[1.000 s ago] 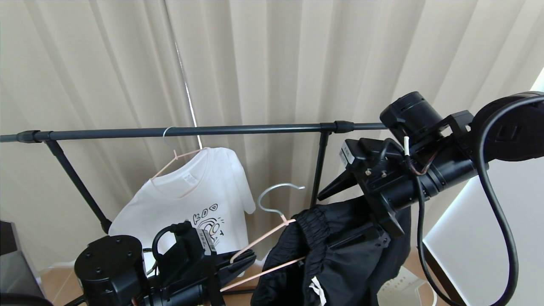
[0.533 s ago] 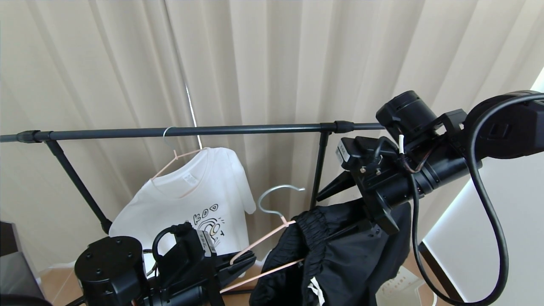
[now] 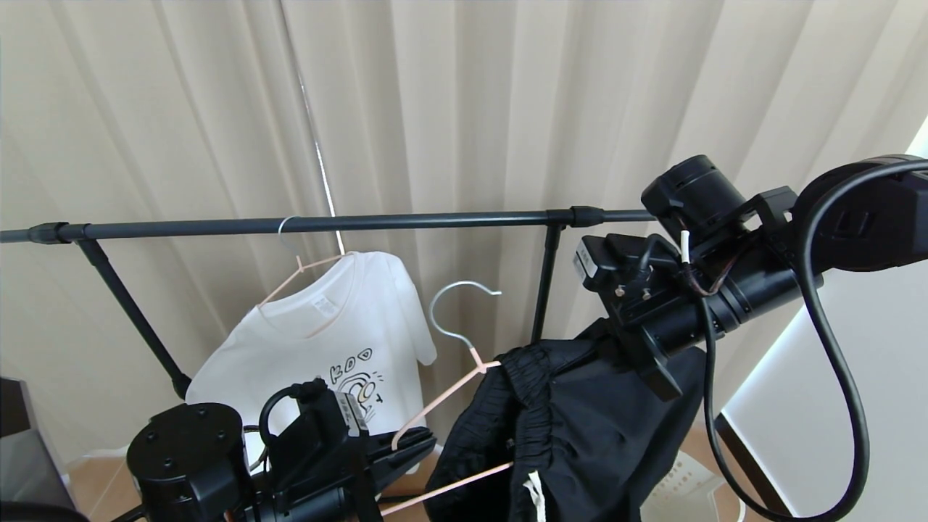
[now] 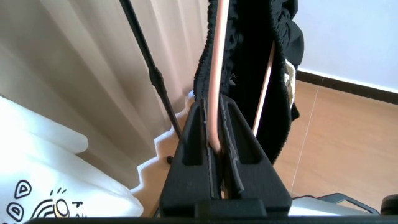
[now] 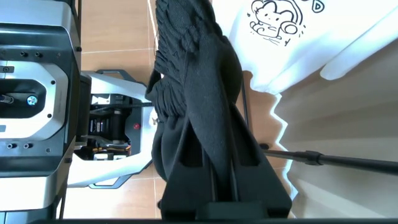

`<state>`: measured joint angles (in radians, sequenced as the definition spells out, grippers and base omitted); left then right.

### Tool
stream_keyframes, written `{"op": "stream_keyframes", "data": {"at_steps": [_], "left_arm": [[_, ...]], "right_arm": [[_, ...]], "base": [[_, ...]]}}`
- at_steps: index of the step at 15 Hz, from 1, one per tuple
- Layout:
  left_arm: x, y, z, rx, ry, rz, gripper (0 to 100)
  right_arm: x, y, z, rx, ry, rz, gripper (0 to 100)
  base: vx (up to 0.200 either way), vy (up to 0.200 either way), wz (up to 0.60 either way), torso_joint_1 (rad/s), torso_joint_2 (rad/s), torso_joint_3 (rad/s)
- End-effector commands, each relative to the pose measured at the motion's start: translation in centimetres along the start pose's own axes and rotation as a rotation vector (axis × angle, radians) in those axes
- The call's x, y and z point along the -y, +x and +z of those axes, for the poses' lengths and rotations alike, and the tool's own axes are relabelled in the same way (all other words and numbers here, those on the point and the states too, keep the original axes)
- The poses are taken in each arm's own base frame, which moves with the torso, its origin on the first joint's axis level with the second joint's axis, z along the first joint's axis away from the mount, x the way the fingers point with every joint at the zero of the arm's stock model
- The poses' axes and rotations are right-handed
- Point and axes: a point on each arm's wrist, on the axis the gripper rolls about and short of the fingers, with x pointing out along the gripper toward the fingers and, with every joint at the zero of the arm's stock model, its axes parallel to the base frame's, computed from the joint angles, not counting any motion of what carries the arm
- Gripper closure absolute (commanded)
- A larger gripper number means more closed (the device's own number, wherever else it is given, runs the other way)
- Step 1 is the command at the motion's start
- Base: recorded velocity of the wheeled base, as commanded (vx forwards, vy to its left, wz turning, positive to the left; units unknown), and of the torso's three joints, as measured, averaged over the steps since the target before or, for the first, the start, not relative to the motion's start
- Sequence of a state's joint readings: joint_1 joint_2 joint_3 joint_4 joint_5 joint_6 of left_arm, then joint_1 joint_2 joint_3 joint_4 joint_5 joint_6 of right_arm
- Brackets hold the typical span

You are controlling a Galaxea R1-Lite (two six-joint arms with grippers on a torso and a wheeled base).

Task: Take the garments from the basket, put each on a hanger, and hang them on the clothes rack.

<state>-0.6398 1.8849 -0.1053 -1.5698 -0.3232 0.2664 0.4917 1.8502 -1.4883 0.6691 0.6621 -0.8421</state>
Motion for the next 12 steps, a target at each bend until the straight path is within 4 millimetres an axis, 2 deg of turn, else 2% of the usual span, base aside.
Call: {"op": "stream_keyframes", "data": {"at_steps": [1, 6, 7, 10, 12], "left_arm": [[0.0, 0.0, 0.0, -0.001, 0.0, 0.001, 100], [-0.3, 0.1, 0.0, 0.0, 0.0, 0.011, 100], [-0.3, 0.1, -0.1, -0.001, -0.003, 0.012, 0], [-0.4, 0.1, 0.0, 0.006, -0.014, 0.015, 0], [-1.2, -0.2, 0.1, 0.016, -0.036, 0.044, 0]], "right_arm": [[-0.1, -0.1, 0.1, 0.002, -0.003, -0.001, 100], [-0.4, -0.5, 0.2, 0.005, -0.005, -0.004, 100], [-0.5, -0.5, 0.0, 0.001, -0.002, 0.0, 100], [-0.8, -0.6, 0.0, 0.001, -0.002, 0.0, 100], [-1.3, -1.0, -0.1, 0.004, -0.004, -0.003, 100]], "base": [[0.0, 0.0, 0.0, 0.0, 0.0, 0.0], [0.0, 0.0, 0.0, 0.0, 0.0, 0.0], [0.0, 0.0, 0.0, 0.0, 0.0, 0.0], [0.0, 0.0, 0.0, 0.0, 0.0, 0.0], [0.0, 0.0, 0.0, 0.0, 0.0, 0.0]]}}
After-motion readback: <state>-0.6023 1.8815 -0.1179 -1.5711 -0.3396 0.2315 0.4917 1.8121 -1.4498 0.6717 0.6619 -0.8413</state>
